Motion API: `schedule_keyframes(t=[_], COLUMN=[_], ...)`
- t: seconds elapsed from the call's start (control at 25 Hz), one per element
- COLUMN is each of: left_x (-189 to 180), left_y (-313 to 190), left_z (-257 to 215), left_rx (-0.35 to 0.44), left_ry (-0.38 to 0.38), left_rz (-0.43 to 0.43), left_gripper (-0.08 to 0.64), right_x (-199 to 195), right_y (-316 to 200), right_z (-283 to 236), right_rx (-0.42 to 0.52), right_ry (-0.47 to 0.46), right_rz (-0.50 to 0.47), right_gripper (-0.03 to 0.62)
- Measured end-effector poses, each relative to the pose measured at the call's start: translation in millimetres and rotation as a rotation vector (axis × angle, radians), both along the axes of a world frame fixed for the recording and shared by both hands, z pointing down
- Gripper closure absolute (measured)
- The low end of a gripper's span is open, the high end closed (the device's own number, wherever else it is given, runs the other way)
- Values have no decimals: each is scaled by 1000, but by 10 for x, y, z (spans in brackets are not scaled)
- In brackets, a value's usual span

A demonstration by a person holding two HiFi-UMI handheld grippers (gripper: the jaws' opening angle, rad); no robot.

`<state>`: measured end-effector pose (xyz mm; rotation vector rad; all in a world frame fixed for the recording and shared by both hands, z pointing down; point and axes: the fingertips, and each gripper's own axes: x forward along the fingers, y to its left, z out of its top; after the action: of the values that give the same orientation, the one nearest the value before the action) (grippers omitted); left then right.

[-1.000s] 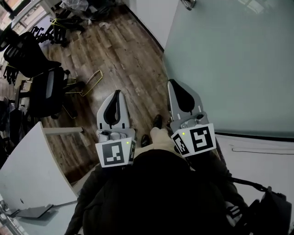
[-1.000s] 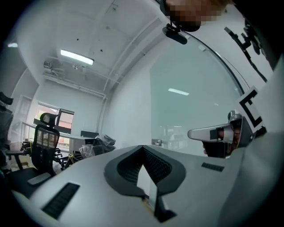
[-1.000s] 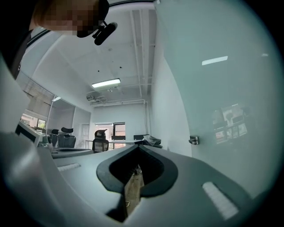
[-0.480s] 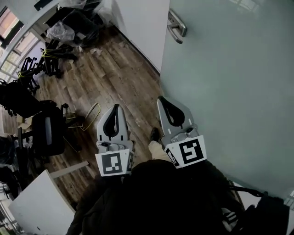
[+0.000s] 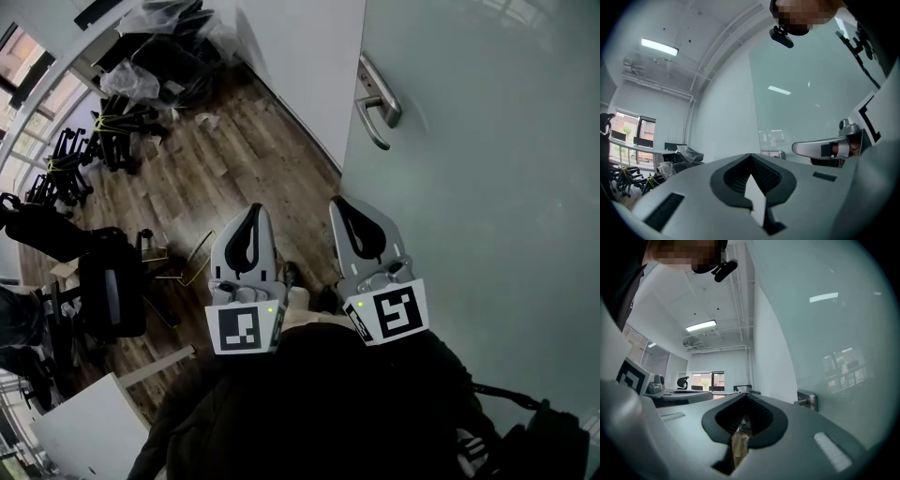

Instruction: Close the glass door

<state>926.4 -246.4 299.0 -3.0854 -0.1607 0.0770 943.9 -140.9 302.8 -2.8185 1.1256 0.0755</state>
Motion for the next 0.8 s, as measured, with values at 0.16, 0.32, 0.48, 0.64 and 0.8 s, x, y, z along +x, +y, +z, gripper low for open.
schedule_keyframes(t=[0.16, 0.32, 0.48, 0.64, 0.8], left_x=[396, 911, 1236, 1589, 1826], left_y=[-67, -134, -224, -274, -99], left_z=[116, 148, 251, 247, 181], left_rx=[-7, -7, 3, -5, -46], left_ry=[1, -8, -4, -10, 25], left_rz=[40, 93, 160, 207, 253], left_gripper=[563, 563, 563, 563, 563], right_x=[338, 746, 981, 1283, 1507], right_y=[-83, -195, -348, -289, -71], right_z=[59, 56, 106, -112, -177], right_rx=[-7, -18, -25, -53, -105], right_ry=[7, 11, 30, 88, 119], right_rz=[20, 48, 84, 164, 215], right_gripper=[591, 591, 591, 584, 553])
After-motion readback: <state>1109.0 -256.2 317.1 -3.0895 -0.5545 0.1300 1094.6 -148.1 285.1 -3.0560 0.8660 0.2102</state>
